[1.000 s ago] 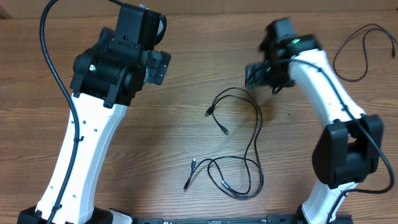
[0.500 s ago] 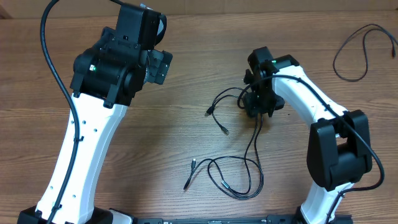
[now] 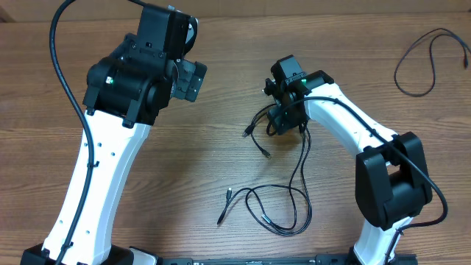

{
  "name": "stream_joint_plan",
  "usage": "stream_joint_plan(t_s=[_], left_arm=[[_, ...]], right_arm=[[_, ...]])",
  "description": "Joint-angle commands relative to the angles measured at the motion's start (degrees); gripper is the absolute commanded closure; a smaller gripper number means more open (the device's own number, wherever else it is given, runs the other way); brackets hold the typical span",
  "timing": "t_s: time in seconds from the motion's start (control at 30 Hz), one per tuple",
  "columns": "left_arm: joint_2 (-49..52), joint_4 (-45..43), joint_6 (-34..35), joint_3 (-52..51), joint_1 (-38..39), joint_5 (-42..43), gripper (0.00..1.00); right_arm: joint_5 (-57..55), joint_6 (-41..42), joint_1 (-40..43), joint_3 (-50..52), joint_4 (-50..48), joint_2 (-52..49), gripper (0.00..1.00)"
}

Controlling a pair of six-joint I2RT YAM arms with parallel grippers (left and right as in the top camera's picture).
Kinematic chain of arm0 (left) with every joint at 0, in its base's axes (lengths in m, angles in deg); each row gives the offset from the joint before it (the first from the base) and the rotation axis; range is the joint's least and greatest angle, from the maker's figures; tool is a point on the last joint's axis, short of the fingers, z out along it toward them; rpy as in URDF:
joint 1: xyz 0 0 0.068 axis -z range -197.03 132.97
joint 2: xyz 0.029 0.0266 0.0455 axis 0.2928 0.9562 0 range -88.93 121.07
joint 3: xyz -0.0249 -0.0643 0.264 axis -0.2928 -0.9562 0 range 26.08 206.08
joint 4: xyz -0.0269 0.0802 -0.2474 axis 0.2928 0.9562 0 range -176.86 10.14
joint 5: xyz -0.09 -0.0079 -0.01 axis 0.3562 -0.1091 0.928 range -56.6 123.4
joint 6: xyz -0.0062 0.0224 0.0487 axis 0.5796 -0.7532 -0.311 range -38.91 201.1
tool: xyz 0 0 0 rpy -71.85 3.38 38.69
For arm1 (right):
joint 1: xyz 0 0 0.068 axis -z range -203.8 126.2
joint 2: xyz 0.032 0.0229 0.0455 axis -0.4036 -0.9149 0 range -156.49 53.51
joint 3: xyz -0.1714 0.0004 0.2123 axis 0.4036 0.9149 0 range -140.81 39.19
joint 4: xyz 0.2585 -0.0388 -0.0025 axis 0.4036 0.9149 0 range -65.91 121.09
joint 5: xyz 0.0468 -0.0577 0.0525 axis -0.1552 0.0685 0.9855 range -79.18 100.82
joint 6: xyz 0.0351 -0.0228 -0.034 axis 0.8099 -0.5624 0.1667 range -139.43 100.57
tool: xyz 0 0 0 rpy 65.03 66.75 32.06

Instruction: Untangle cables

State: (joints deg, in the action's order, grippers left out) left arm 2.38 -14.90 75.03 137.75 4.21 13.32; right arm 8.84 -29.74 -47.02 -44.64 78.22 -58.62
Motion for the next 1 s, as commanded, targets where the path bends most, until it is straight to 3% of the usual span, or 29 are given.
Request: stream_joint_plan(t_s=[0.0, 0.27, 0.5, 0.77, 0.8, 0.87, 0.9, 0.97], left_arm=[[0.31, 0.92, 0.92, -0.15, -0.33, 0.63, 0.0], [0.31, 1.01, 0.94, -0.15, -0.33, 0.66, 0.0], [0.31, 1.57, 0.92, -0.15, -0.33, 0.66, 0.0], [0.31, 1.49, 0.92, -0.15, -0.33, 0.63, 0.0], [0.31, 1.46, 0.92, -0.15, -0.33, 0.66, 0.0], [0.33, 1.42, 0.92, -0.15, -0.33, 0.66, 0.0], [0.31, 1.42, 0.94, -0.15, -0.33, 0.63, 0.0], [0.31, 1.46, 0.94, -0.15, -0.33, 0.66, 0.0]], right_arm=[[-0.92, -3.78, 0.48, 0.15, -1.18, 0.81, 0.39], [-0.07, -5.2, 0.48, 0.26, -1.75, 0.79, 0.38], [2.32, -5.14, 0.46, 4.61, -8.11, 0.79, 0.38], [2.49, -4.7, 0.46, 9.22, -11.47, 0.79, 0.43], [3.39, -4.7, 0.46, 9.22, -10.91, 0.79, 0.5], [5.53, -4.72, 0.46, 9.2, -9.73, 0.79, 0.76], [5.75, -4.74, 0.46, 9.2, -9.68, 0.79, 0.96], [5.75, -3.74, 0.46, 9.2, -9.7, 0.79, 0.96]])
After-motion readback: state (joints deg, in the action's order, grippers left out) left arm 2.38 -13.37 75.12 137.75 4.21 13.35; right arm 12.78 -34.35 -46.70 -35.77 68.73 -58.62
